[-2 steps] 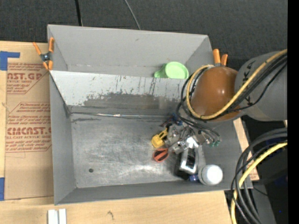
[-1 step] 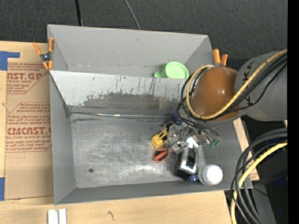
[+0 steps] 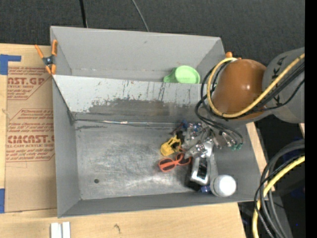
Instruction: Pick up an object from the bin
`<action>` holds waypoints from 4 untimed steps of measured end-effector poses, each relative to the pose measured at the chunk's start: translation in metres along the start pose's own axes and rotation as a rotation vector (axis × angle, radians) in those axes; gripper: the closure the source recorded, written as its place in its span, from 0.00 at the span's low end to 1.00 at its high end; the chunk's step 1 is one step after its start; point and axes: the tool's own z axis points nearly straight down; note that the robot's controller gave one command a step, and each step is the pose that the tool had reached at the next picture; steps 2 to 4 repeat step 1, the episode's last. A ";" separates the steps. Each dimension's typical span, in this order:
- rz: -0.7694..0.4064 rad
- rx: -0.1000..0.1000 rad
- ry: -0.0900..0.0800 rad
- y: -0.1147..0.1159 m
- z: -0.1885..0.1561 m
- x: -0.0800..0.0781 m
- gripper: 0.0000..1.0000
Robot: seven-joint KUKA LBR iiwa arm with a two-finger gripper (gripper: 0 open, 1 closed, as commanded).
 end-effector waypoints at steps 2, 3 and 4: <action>0.055 0.011 -0.020 -0.003 -0.014 -0.006 1.00; 0.055 0.011 -0.020 -0.003 -0.014 -0.006 1.00; 0.055 0.011 -0.020 -0.003 -0.014 -0.006 1.00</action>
Offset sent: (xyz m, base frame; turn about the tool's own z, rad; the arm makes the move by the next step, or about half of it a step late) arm 0.0120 -0.0233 -0.0641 -0.0125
